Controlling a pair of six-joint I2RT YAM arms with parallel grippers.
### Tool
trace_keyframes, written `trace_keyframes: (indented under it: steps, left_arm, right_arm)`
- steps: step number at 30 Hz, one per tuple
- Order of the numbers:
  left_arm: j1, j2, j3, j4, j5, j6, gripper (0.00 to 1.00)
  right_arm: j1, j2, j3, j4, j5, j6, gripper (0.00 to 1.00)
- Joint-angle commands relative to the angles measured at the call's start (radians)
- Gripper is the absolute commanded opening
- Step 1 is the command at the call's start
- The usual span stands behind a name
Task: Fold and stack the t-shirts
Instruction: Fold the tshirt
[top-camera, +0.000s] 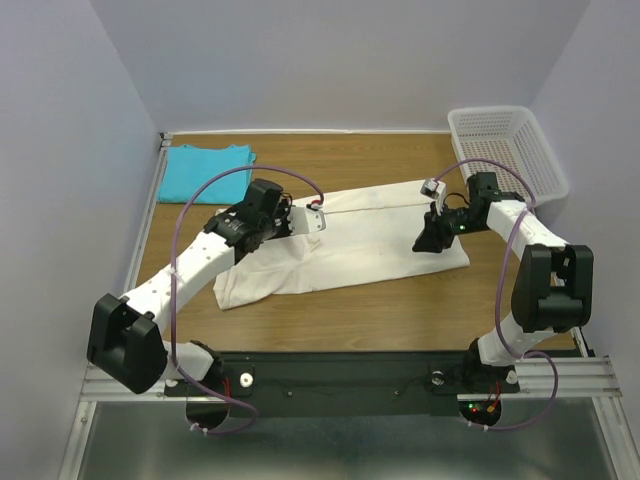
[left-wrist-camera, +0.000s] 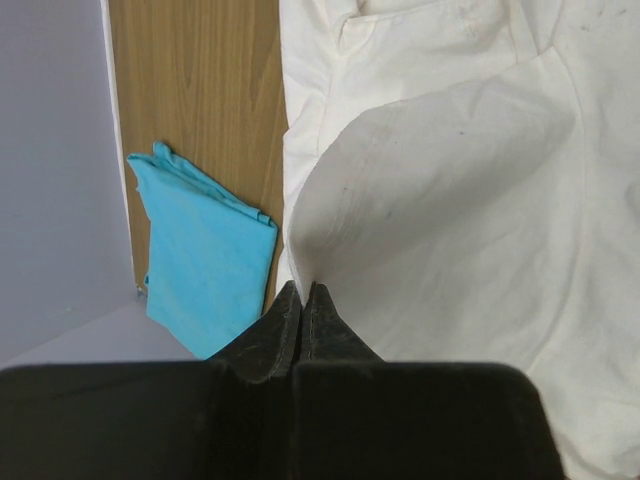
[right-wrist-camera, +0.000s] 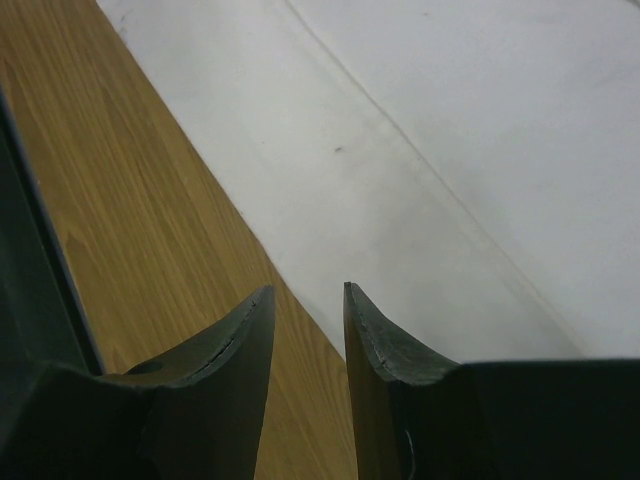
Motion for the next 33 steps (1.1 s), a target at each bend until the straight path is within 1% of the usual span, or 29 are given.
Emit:
trace_keyframes:
  steps: [1,9,18,33]
  left_arm:
    - [-0.001,0.008,0.059,0.028,0.037,0.053,0.00]
    - [0.000,0.036,0.060,0.022,0.037,0.093,0.00]
    - [0.002,0.070,0.077,0.039,0.034,0.085,0.00]
    - [0.014,0.076,0.083,0.068,0.017,0.084,0.00]
  right_arm:
    - [0.008,-0.026,-0.009,0.019,-0.030,-0.017,0.40]
    - [0.008,-0.026,-0.010,0.019,-0.029,-0.020,0.40]
    - [0.008,-0.030,-0.015,0.017,-0.026,-0.025,0.40]
    - [0.008,-0.032,-0.018,0.016,-0.021,-0.026,0.40]
